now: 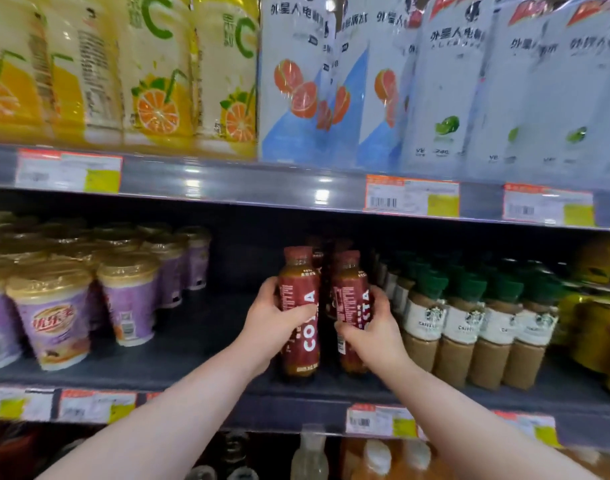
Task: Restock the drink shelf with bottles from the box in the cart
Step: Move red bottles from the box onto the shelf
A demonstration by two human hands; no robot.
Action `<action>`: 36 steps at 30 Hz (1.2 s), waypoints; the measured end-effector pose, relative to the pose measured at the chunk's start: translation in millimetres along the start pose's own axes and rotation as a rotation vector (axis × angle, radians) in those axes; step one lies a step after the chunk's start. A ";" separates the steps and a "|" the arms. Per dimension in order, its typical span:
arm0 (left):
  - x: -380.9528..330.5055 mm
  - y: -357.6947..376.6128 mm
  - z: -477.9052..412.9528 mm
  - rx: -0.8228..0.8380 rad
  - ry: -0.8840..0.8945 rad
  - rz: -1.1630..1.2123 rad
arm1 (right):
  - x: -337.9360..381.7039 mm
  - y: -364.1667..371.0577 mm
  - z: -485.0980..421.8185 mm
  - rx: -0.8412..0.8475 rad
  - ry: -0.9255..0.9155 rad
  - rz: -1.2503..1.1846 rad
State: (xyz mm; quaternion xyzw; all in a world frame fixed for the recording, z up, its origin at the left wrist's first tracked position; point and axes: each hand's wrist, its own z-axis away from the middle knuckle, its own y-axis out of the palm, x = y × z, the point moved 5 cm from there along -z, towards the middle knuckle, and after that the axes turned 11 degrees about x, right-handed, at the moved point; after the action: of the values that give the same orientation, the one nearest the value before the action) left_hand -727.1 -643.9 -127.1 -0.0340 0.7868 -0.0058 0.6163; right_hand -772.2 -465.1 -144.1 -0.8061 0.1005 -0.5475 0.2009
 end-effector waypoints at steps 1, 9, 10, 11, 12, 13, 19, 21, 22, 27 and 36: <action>1.1 0.4 -2.9 -0.011 -0.003 -0.020 | -3.5 1.6 -3.6 0.010 -0.002 -0.007; 19.8 2.1 -33.7 0.021 -0.023 -0.075 | -20.0 10.5 -27.7 0.056 0.017 -0.020; 22.2 1.5 -37.7 0.030 -0.025 -0.081 | -22.0 10.5 -28.6 0.059 0.027 -0.009; 24.0 0.8 -42.1 0.046 -0.026 -0.090 | -23.8 10.5 -29.2 0.066 0.037 0.006; 25.6 0.1 -46.5 0.066 -0.025 -0.106 | -25.9 10.8 -30.0 0.079 0.052 0.019; 27.2 -0.4 -51.1 0.084 -0.023 -0.135 | -28.3 11.4 -31.0 0.093 0.075 0.025; 35.9 1.3 -68.2 0.106 -0.029 -0.299 | -36.7 13.2 -42.3 0.055 0.202 0.089; 37.4 2.0 -73.2 0.115 -0.026 -0.312 | -35.9 12.8 -46.8 0.056 0.229 0.115; 38.2 2.3 -75.7 0.117 -0.023 -0.316 | -35.6 12.5 -49.1 0.056 0.238 0.129; 42.7 4.7 -85.9 0.084 -0.021 -0.335 | -36.5 12.3 -55.2 0.040 0.238 0.147; 46.9 5.0 -95.4 0.060 -0.036 -0.339 | -37.1 17.0 -62.3 0.055 0.230 0.138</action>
State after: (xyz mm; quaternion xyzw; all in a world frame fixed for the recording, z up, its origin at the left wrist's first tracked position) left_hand -831.1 -644.8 -149.9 -0.1480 0.7579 -0.1324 0.6214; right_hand -842.8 -479.6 -162.7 -0.7232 0.1632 -0.6238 0.2473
